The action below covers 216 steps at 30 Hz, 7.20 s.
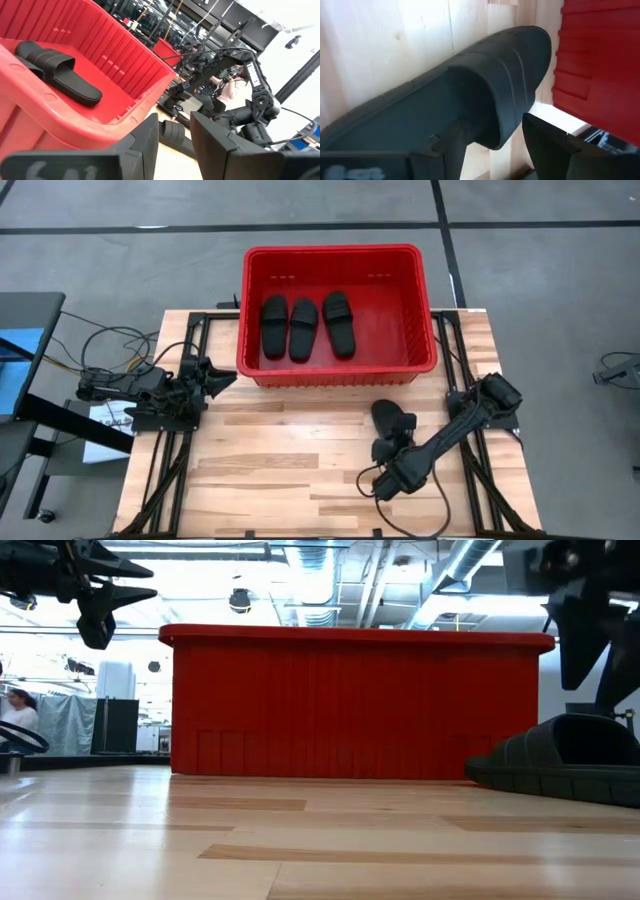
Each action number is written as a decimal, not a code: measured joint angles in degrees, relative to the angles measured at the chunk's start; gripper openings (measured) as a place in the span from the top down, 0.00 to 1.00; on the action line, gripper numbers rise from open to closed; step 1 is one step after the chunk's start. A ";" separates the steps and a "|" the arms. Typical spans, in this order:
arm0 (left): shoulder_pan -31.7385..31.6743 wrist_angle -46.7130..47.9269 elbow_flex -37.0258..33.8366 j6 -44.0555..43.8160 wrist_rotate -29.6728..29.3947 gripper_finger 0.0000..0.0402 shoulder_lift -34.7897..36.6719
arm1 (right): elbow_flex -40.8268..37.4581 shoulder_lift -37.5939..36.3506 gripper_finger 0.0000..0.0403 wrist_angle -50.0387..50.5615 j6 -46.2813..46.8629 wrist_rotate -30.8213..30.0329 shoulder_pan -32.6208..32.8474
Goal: Pick and place slides into bin
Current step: Put the black slipper into the red bin
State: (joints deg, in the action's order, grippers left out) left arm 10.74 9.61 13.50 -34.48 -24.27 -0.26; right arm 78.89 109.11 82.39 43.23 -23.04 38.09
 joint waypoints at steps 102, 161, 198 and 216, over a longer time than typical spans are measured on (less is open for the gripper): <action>0.00 0.09 0.00 -2.43 3.21 0.74 0.01 | 40.75 -0.47 1.00 3.08 -25.27 -4.59 -13.61; -0.01 6.16 -0.01 -1.45 -4.79 0.74 -0.01 | 54.64 8.06 1.00 -6.54 -67.89 -17.31 -63.33; -0.02 6.58 0.00 -1.50 -4.59 0.74 0.01 | 54.67 19.57 1.00 -0.91 -66.53 -14.19 -71.28; -0.02 6.58 -0.02 -1.51 -4.61 0.74 -0.01 | 54.67 19.57 1.00 -0.71 -62.15 -11.43 -71.67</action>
State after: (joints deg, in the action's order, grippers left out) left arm 10.72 16.19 13.48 -35.99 -28.88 -0.27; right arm 133.56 128.68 81.68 -18.92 -34.47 -33.58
